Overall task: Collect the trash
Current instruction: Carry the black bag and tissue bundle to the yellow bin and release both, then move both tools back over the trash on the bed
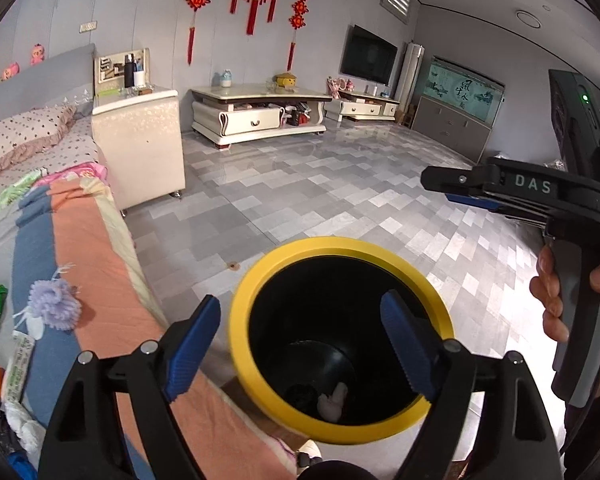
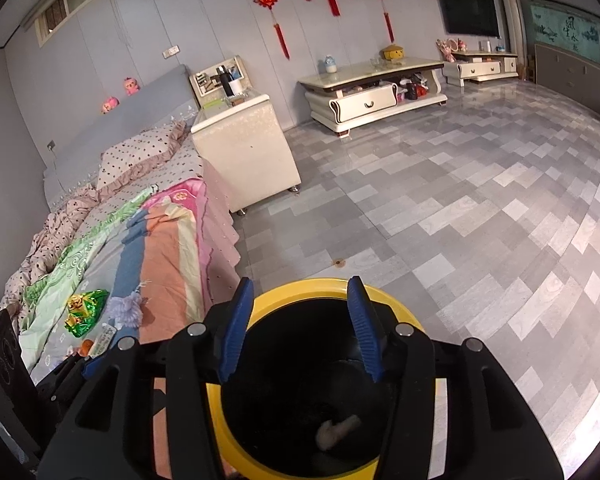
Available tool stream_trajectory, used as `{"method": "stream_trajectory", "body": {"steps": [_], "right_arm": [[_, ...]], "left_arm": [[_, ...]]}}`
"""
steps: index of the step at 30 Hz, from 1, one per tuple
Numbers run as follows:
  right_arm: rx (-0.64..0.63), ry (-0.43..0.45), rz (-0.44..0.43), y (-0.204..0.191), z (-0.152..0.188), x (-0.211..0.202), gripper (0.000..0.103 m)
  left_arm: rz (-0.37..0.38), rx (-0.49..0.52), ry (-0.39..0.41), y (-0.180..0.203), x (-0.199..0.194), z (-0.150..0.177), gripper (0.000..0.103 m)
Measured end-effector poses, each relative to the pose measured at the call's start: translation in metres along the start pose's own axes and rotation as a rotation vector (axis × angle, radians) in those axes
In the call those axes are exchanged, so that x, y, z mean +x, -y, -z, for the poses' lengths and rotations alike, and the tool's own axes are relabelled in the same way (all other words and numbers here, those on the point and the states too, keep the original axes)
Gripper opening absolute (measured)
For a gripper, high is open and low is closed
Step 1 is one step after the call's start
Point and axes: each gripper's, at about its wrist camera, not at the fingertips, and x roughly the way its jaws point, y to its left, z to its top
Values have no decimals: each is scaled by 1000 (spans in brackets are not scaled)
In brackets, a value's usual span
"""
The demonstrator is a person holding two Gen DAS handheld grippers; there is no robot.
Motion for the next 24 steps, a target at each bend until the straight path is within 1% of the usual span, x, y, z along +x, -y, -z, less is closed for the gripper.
{"method": "stream_trajectory", "body": {"steps": [3,6,12,17,20,24], "right_arm": [[-14,19,-21,-14,4,-13,49],[-29,36,-52,-31,6,-24,53],[-110,69,-133,-89,16,-45,57],[-178,93,-228,-141,25,-60,60],[-213,98,-272,-169,31,-65,62],[-252,87,-329,-202,43,-68,65]], "left_arm": [[-37,-6,39,-13,-23,0,87],[-73,-14,64,-29,-45,2,89],[-171,-42,108,-69,-92,13,92],[-261,-88,131,-108,-128,24,93],[-326,-122,144,-134,-149,32,93],[-386,-168,152,-164,-172,47,94]]}}
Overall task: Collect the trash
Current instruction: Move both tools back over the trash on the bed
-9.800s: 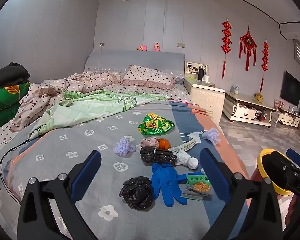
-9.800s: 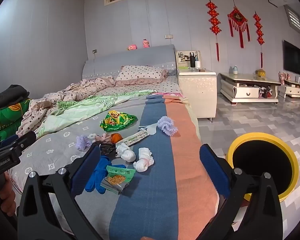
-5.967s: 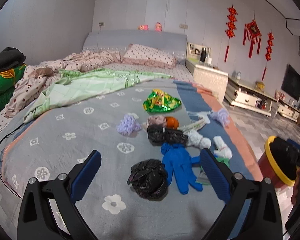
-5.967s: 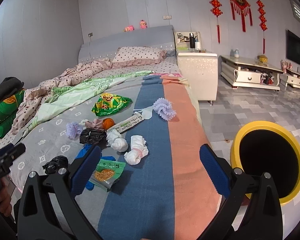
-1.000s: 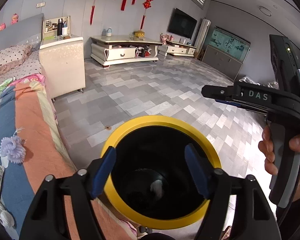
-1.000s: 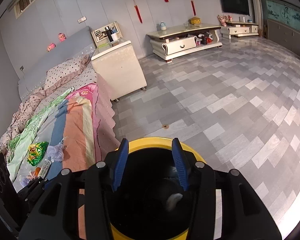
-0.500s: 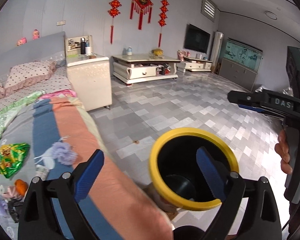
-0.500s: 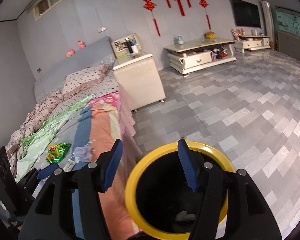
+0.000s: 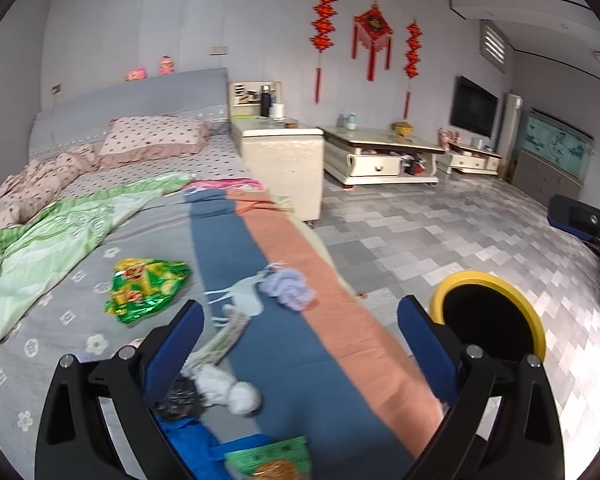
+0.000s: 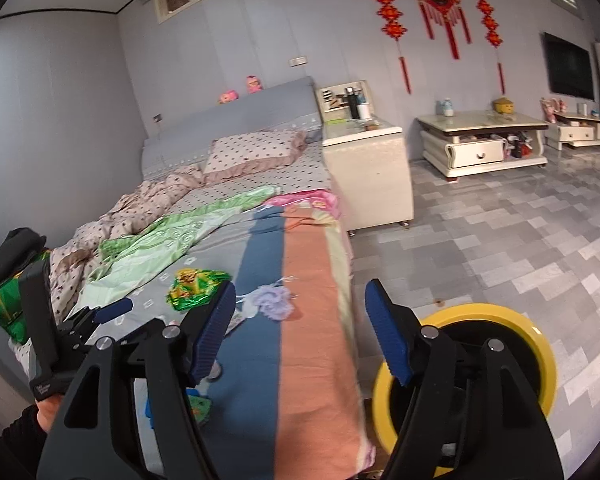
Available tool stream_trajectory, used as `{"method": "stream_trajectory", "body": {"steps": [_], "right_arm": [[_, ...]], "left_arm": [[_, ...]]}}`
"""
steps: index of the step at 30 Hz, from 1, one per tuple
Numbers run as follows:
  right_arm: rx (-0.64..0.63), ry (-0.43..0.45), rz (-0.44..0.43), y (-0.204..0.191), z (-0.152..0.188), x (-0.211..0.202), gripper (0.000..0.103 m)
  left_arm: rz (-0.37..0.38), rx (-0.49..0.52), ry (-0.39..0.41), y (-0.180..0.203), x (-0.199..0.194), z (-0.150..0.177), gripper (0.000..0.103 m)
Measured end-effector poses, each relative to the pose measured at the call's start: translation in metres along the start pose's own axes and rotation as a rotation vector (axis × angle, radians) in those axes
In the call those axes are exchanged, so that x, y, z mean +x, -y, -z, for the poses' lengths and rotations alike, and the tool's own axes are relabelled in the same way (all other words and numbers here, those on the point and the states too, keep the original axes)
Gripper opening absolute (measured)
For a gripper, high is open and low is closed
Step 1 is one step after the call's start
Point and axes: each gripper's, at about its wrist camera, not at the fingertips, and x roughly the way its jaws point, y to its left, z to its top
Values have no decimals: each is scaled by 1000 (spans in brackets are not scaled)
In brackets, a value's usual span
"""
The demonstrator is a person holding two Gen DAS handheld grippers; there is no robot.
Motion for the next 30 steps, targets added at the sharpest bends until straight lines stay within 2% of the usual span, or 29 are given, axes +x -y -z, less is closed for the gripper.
{"method": "stream_trajectory", "body": {"steps": [8,18,23,30], "right_arm": [[-66,-82,-111,-58,23,37,66],[-174,-240,-202,-114,78,100,66],[-185,-347,-228,-127,111,134,66],[-213,-451,-233,-132,148,169,66]], "left_arm": [[-147,-58,-23,-74,-9,20,94],[-292,-159,-88,-156,4,56,94],[-328,-196,-122,-187,18,75,94],[-356,-244,-168,-224,40,96,94]]}}
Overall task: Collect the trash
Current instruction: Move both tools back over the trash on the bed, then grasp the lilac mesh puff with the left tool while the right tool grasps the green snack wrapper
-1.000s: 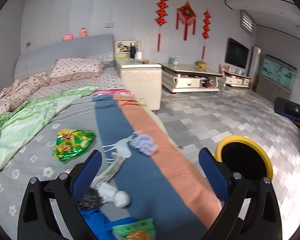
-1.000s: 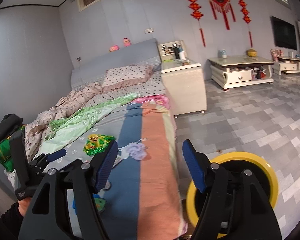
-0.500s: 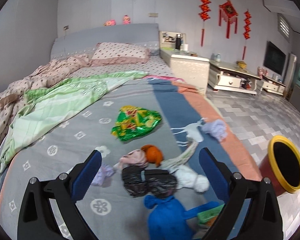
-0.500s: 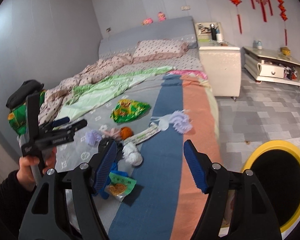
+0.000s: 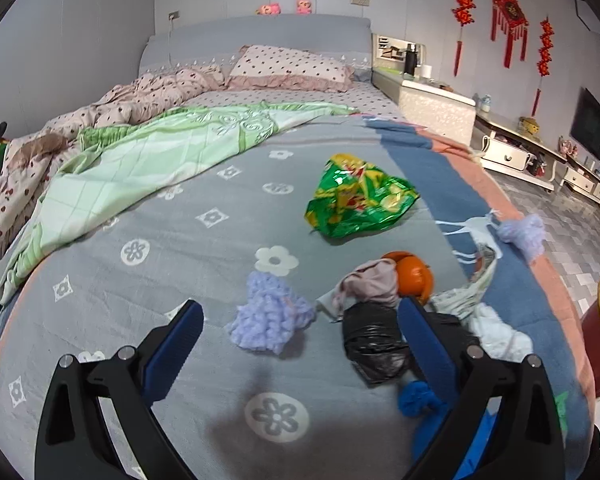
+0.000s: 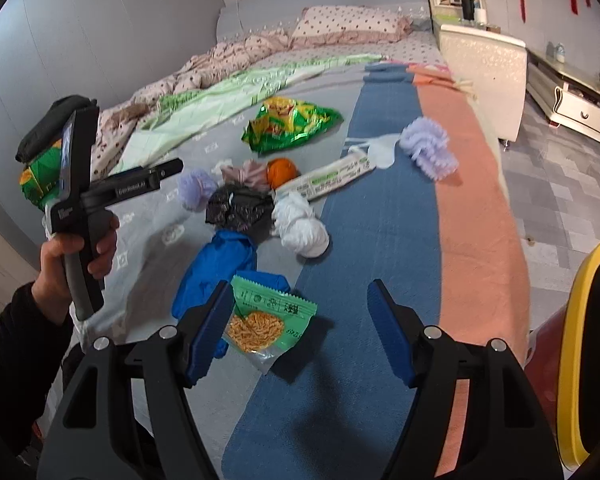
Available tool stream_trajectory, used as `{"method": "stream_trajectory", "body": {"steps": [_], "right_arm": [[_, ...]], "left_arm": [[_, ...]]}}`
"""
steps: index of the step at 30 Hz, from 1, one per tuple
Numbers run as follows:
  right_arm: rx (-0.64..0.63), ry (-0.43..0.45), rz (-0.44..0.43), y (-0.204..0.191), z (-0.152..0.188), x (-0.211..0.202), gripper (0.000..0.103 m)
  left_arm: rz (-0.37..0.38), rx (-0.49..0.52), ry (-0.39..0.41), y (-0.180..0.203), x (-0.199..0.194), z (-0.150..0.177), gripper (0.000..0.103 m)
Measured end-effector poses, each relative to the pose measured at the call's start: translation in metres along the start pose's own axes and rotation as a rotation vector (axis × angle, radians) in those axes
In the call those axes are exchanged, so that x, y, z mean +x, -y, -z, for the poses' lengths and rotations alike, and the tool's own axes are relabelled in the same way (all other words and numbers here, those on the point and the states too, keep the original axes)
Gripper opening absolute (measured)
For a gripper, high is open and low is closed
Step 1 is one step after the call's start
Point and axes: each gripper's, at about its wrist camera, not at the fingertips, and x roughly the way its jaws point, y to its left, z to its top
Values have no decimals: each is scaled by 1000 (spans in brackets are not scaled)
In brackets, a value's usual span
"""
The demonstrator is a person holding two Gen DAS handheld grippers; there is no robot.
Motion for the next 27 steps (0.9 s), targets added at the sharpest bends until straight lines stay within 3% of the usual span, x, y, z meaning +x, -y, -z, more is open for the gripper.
{"method": "stream_trajectory", "body": {"steps": [10,19,27], "right_arm": [[-3,-102,-2,5,5,43,66],[-27,-169,-28,-6,13,65,65],[-50,-186,-39,-13,11,77,55]], "left_arm": [[-38,-56,-57,-29,40,6,94],[-25,-81,-96,-37,72,4,94],[-11,-56,-114,-28,86,6,62]]}}
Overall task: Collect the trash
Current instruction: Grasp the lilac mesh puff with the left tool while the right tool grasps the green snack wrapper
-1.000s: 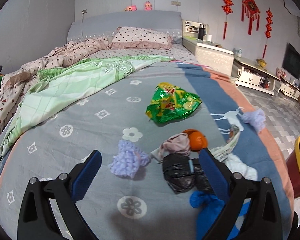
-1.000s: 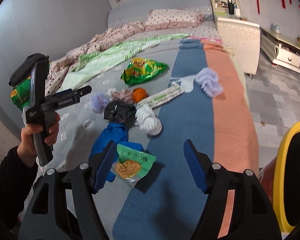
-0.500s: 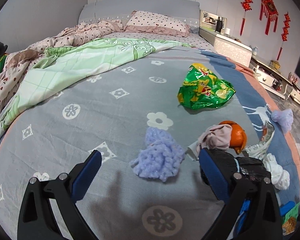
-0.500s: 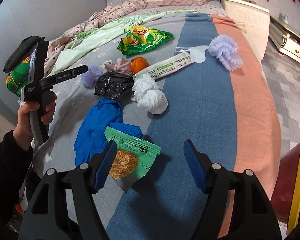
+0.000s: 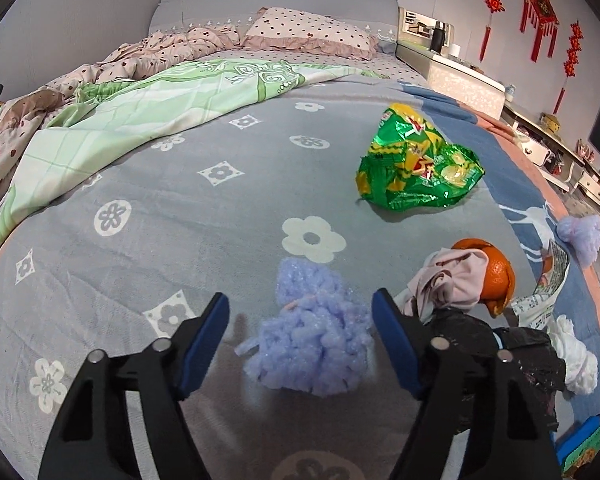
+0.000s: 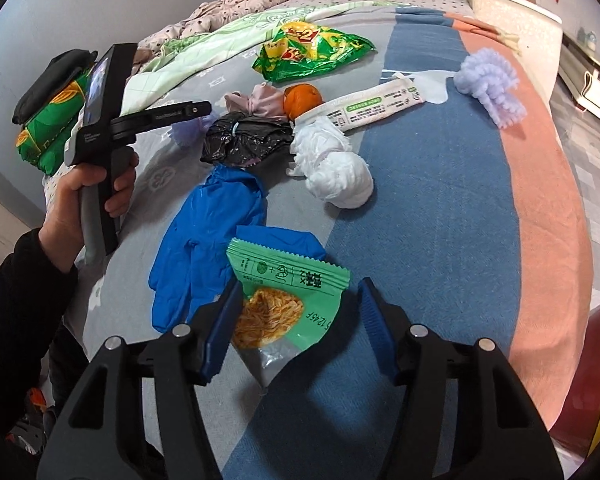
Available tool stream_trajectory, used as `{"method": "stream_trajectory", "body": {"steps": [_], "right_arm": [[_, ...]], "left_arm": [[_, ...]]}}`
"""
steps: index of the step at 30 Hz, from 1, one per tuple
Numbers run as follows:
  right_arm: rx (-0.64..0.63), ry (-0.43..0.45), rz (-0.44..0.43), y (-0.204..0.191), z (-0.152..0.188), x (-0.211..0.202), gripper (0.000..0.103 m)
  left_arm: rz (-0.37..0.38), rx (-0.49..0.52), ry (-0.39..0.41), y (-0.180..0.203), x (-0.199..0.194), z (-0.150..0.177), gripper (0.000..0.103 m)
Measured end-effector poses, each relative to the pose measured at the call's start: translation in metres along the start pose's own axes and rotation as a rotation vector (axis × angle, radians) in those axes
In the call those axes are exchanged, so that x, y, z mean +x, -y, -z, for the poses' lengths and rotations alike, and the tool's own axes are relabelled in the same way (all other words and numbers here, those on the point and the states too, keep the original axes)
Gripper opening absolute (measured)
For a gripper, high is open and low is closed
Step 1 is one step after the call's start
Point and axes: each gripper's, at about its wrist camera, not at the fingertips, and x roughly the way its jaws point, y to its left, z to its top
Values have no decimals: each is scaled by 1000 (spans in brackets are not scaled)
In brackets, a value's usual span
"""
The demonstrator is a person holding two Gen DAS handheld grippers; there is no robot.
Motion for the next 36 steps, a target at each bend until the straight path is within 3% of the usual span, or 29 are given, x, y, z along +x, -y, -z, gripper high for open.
{"method": "stream_trajectory", "body": {"steps": [3,4,13,36], "right_arm": [[2,-20,-14,1,-2,7,46],[1,-23,-15,0,-3,8,38],[-25,6,3,-7,-6,5,15],[-25,173,65,-21,1,-77,8]], "left_arm": [[22,16,-19,5,6,2,49],[22,21,-18,6,6,3,48],[21,23,25,5,-4,2,41],[51,13,149,2,-102,-7,40]]}}
